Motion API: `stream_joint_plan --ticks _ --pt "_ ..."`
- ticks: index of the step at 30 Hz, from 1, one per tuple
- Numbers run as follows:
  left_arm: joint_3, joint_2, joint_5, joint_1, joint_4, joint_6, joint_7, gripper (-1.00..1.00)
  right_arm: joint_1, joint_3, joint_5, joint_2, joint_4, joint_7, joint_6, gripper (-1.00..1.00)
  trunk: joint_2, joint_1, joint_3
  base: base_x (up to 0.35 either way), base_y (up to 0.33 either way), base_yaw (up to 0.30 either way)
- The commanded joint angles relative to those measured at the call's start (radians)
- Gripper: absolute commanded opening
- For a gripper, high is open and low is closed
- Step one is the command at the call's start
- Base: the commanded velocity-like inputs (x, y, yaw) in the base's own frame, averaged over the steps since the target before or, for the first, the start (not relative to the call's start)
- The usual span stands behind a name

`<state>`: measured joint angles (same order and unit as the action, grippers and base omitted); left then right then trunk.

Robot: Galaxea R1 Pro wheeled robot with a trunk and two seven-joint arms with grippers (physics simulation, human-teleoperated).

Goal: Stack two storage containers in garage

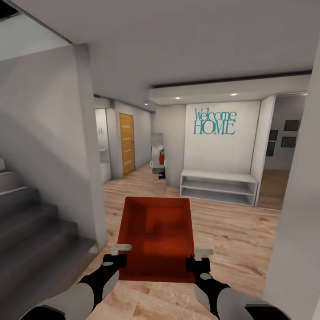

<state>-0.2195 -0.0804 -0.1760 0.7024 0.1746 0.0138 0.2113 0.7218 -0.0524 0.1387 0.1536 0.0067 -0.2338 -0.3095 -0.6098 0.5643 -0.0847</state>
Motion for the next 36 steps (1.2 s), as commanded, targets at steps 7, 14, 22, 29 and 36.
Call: stream_joint_plan --ticks 7,14,22,29,36 --pt "0.022 0.001 -0.013 0.000 -0.004 0.002 0.018 -1.00 0.001 -0.015 0.004 0.000 -0.002 -0.025 -0.029 -1.00 0.000 0.001 0.000 0.322 0.000 0.000" --pt "0.022 0.001 -0.013 0.000 -0.004 0.002 0.017 -1.00 0.001 -0.015 0.004 0.001 -0.002 -0.025 -0.029 -1.00 0.000 0.001 0.000 0.322 0.000 0.000" --pt "0.022 0.001 -0.013 0.000 -0.004 0.002 0.017 -1.00 0.001 -0.015 0.003 0.001 -0.002 -0.025 -0.029 -1.00 0.000 0.001 0.000 0.322 0.000 0.000" --pt "0.022 0.001 -0.013 0.000 -0.004 0.002 0.017 -1.00 0.001 -0.015 0.004 0.001 -0.002 -0.025 -0.029 -1.00 0.000 0.001 0.000 0.322 0.000 0.000" --pt "0.022 0.002 -0.013 0.000 -0.004 0.002 0.017 -1.00 0.001 -0.015 0.004 0.001 -0.002 -0.025 -0.029 -1.00 0.000 0.001 0.000 0.322 0.000 0.000"
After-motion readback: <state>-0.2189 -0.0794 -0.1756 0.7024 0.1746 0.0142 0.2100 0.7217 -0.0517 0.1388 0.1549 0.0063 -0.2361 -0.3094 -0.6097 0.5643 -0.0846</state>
